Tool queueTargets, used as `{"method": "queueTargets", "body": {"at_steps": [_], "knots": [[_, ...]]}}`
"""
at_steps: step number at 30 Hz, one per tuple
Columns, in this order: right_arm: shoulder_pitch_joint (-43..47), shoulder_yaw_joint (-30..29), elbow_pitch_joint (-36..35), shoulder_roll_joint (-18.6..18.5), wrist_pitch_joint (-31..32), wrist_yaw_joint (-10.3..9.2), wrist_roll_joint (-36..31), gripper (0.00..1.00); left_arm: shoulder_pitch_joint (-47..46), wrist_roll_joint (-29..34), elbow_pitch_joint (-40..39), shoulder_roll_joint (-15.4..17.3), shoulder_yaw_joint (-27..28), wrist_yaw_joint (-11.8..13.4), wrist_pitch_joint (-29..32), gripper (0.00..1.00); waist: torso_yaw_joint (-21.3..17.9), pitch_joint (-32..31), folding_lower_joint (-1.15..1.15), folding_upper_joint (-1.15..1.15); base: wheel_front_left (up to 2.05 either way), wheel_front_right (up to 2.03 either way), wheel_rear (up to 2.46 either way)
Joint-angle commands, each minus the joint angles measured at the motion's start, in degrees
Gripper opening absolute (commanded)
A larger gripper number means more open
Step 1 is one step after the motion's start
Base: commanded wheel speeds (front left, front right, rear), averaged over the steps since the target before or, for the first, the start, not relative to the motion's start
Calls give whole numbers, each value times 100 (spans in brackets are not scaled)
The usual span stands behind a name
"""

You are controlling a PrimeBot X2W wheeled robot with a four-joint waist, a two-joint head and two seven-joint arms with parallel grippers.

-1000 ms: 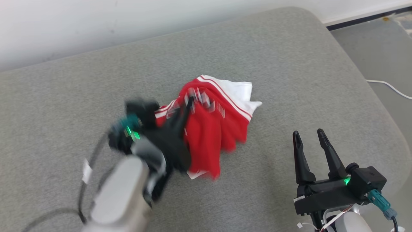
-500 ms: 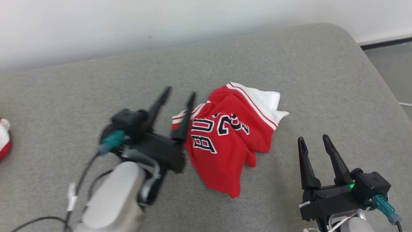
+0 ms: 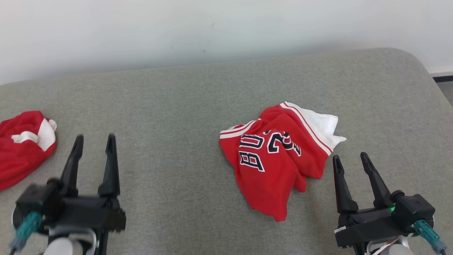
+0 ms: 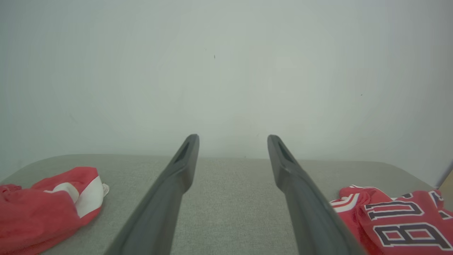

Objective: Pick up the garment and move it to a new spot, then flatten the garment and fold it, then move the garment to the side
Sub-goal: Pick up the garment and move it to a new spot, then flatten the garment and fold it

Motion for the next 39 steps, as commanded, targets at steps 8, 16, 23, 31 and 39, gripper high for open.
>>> {"method": "queueTargets", "body": {"at_steps": [8, 16, 23, 31, 39], "knots": [[162, 16, 29, -87, -3, -13, -1, 100, 1167, 458, -381, -324, 658, -247, -4, 100, 163, -221, 1, 0, 0, 0, 0], [368, -7, 52, -115, -3, -13, 12, 100, 1737, 851, -480, -755, 1015, -551, -5, 100, 194, -417, 1, 0, 0, 0, 0], [458, -12, 77, -122, -3, -14, 31, 100, 1734, 976, -437, -964, 1176, -711, -5, 100, 211, -422, 1, 0, 0, 0, 0], [454, -26, 105, -126, -3, -13, 37, 100, 1669, 1100, -397, -1066, 1274, -820, -5, 100, 189, -384, 1, 0, 0, 0, 0], [483, -48, 136, -107, -3, -14, 31, 100, 1651, 1178, -343, -1106, 1329, -855, -5, 100, 217, -394, 1, 0, 0, 0, 0]]}}
